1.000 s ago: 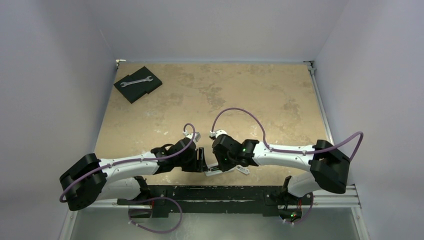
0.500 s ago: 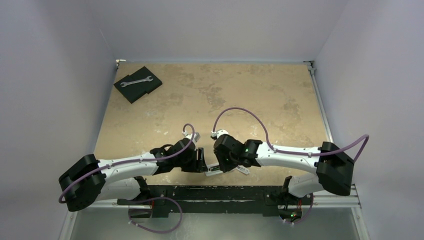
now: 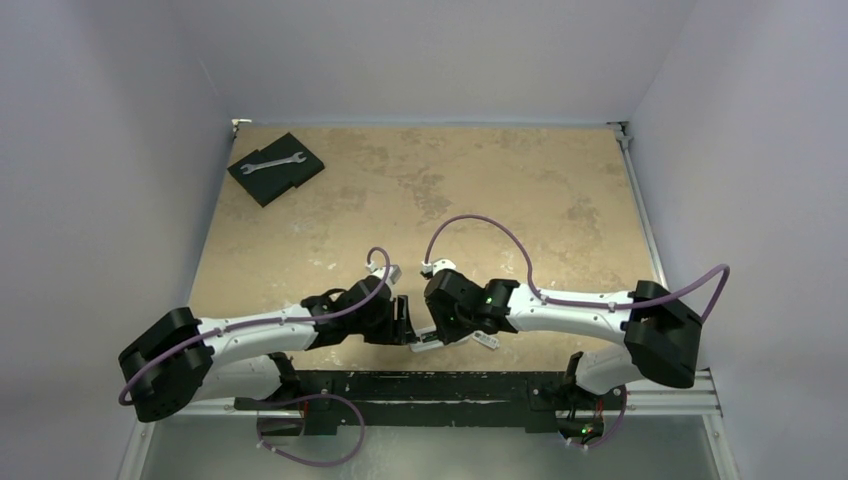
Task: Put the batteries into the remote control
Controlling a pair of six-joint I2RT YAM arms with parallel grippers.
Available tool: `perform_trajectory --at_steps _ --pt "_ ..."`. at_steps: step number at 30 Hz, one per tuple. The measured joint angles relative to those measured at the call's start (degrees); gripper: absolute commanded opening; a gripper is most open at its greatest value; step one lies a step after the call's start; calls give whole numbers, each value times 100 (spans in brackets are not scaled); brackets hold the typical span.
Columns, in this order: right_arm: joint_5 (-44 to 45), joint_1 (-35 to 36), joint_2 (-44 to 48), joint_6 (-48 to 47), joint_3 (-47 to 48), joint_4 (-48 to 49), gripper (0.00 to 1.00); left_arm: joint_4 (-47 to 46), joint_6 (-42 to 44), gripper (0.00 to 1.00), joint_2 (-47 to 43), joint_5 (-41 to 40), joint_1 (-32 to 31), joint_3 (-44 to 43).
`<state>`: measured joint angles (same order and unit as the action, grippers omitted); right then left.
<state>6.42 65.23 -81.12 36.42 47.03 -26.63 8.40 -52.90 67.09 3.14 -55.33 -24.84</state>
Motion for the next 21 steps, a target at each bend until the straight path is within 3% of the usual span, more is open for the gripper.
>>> perform_trajectory --at_steps 21 --pt "-13 0 -142 96 0 151 17 -260 20 56 181 138 2 -13"
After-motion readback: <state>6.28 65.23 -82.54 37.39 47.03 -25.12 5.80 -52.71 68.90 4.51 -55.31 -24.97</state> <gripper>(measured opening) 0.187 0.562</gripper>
